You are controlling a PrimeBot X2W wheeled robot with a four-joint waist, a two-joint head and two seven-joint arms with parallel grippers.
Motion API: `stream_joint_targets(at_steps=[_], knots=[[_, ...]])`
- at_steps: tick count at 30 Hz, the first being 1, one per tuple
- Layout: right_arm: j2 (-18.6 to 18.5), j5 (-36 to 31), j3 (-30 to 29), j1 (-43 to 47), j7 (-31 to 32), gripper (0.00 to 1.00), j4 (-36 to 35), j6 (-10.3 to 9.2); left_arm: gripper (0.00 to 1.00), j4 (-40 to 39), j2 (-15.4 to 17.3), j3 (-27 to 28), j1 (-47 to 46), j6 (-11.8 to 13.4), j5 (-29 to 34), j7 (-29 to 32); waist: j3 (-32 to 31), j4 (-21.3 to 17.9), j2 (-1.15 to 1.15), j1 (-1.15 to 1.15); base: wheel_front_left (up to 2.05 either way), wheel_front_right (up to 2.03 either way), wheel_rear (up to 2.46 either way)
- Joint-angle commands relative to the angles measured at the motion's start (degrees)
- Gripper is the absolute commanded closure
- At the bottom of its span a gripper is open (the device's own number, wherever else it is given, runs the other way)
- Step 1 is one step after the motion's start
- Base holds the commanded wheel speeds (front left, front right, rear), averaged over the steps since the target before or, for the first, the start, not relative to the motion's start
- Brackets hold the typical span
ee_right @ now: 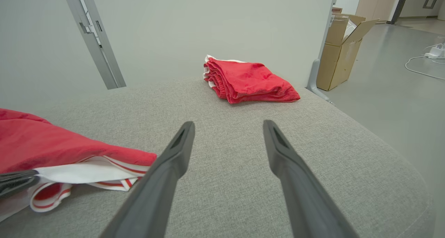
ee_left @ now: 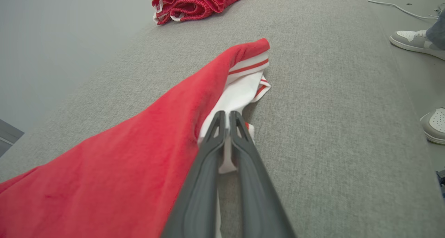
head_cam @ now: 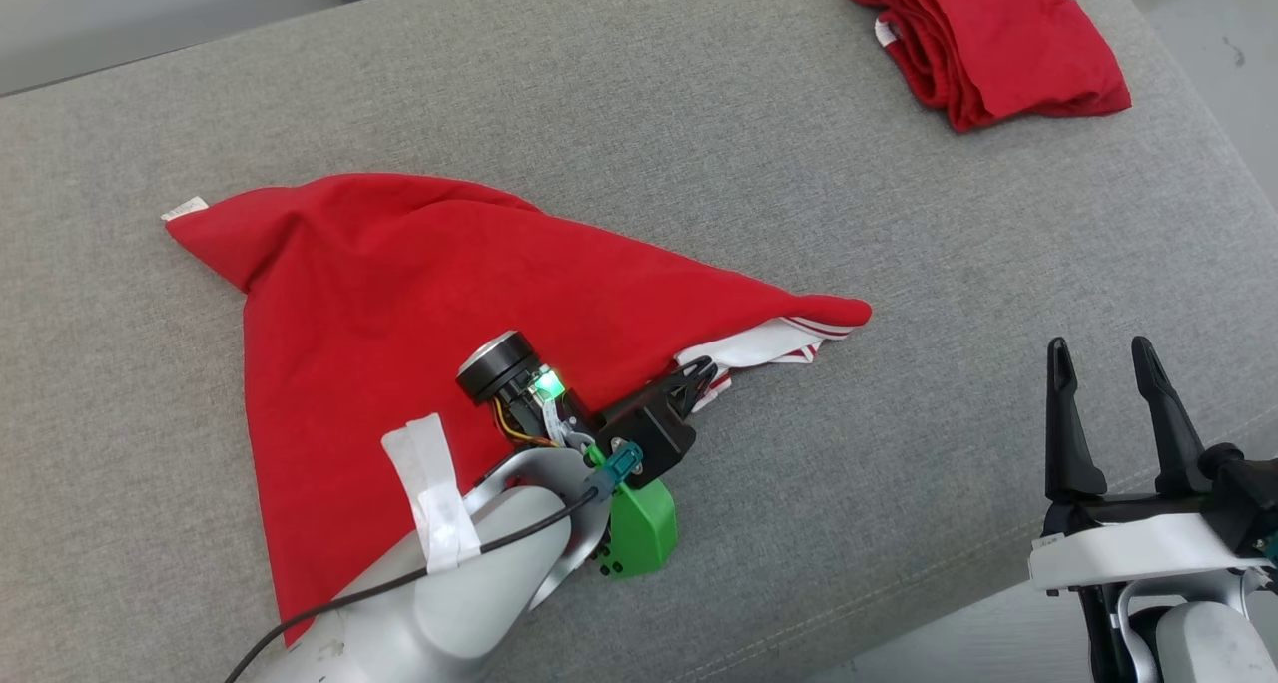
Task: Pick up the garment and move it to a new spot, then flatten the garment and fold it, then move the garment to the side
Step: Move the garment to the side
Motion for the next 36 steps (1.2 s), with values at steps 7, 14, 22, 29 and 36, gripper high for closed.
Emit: stream_joint_targets(at_steps=[7, 14, 22, 29, 36], knots=[[0.09, 0.02, -0.04, -0.37, -0.17, 0.00, -0.01, -0.11, 1.00, -1.12, -0.57, -0.96, -0.65, -0.76, -1.06, 0.66, -0.16, 0.05, 0.00, 0.00, 0.00, 0.00, 0.00], [-0.10, 0.18, -0.50, 0.29, -0.16, 0.00, -0.19, -0.11, 1.00, -11.61, -1.19, -3.88, 3.09, -2.17, -4.09, 8.51, -0.16, -0.14, 0.00, 0.00, 0.00, 0.00, 0.00], [0.00, 0.32, 0.19, -0.27, -0.17, 0.00, 0.24, -0.11, 1.00, -17.04, -1.32, -7.14, 7.86, -2.51, -7.74, 15.35, 0.42, -0.75, 0.00, 0.00, 0.00, 0.00, 0.00], [-0.15, -0.09, 0.23, -0.63, -0.17, 0.00, 1.10, -0.11, 0.00, -15.26, -3.60, -5.29, 10.55, -0.98, -13.40, 9.00, 0.29, -0.96, 0.00, 0.00, 0.00, 0.00, 0.00], [-1.44, -1.22, 0.02, 0.03, -0.17, 0.00, 0.56, -0.11, 0.00, -15.14, -4.02, -3.04, 9.65, 1.88, -16.02, 2.54, -1.73, 0.95, 0.00, 0.00, 0.00, 0.00, 0.00]])
